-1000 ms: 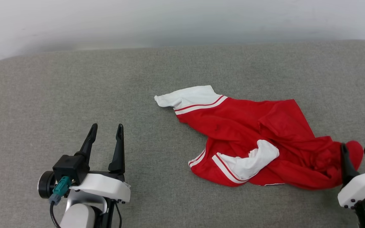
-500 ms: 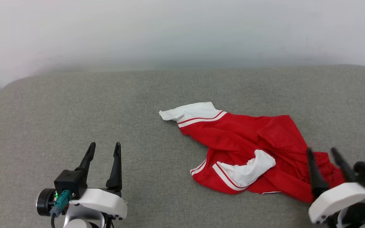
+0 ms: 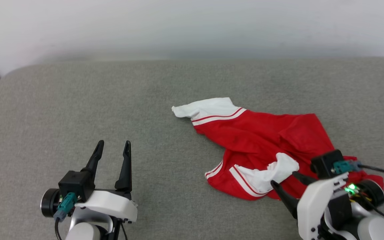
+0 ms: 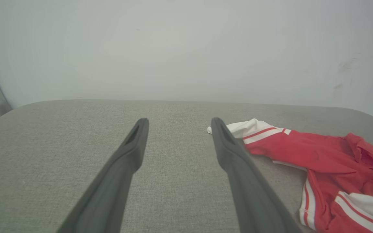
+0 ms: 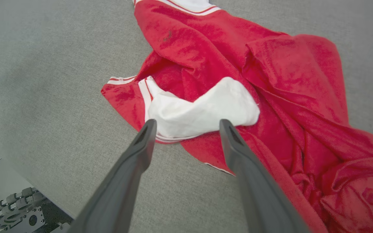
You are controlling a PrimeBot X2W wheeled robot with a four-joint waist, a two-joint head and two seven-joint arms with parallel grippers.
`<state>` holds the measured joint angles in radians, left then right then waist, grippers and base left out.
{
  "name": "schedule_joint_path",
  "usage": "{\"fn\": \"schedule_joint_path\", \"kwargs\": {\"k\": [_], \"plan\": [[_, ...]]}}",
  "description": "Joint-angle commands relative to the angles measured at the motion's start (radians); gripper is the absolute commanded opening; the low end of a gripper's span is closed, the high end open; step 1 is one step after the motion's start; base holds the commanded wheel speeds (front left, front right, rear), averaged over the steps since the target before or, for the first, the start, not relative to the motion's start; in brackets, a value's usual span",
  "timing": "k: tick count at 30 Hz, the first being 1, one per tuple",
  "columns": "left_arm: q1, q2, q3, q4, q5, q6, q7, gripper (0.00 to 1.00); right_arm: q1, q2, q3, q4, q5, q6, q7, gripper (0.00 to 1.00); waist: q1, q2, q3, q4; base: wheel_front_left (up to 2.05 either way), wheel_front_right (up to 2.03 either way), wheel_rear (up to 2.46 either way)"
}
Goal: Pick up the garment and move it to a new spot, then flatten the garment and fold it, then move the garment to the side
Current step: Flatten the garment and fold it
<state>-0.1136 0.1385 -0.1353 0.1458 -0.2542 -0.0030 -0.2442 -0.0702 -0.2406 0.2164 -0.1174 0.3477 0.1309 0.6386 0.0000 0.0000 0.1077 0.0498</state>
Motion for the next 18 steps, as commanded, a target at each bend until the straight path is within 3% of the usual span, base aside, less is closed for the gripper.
{"fn": "schedule_joint_path", "kwargs": {"k": [1,11,13,14,18], "plan": [[-0.013,-0.003,-0.003,0.0,-0.004,-0.002,-0.004,1.0,-0.028,-0.012,0.013,-0.002,0.014,0.0,0.011,1.0,0.0,0.0,0.029,0.021,0.0,0.0,0.0],[-0.06,-0.018,-0.007,0.029,-0.01,-0.013,-0.017,1.0,-0.164,-0.116,0.185,0.105,0.063,0.0,0.141,1.0,0.0,0.0,0.103,0.063,0.0,0.0,0.0],[-0.063,-0.02,-0.004,0.035,-0.011,-0.013,-0.019,1.0,-0.168,-0.123,0.193,0.118,0.079,0.0,0.165,0.26,0.0,0.0,0.105,0.062,0.0,0.0,0.0],[-0.064,-0.021,-0.001,0.038,-0.011,-0.012,-0.02,1.0,-0.17,-0.122,0.192,0.117,0.084,0.0,0.167,0.0,0.0,0.0,0.105,0.06,0.0,0.0,0.0],[-0.057,-0.022,0.006,0.047,-0.01,-0.008,-0.022,1.0,-0.184,-0.123,0.176,0.094,0.069,0.0,0.13,0.0,0.0,0.0,0.091,0.04,0.0,0.0,0.0]]}}
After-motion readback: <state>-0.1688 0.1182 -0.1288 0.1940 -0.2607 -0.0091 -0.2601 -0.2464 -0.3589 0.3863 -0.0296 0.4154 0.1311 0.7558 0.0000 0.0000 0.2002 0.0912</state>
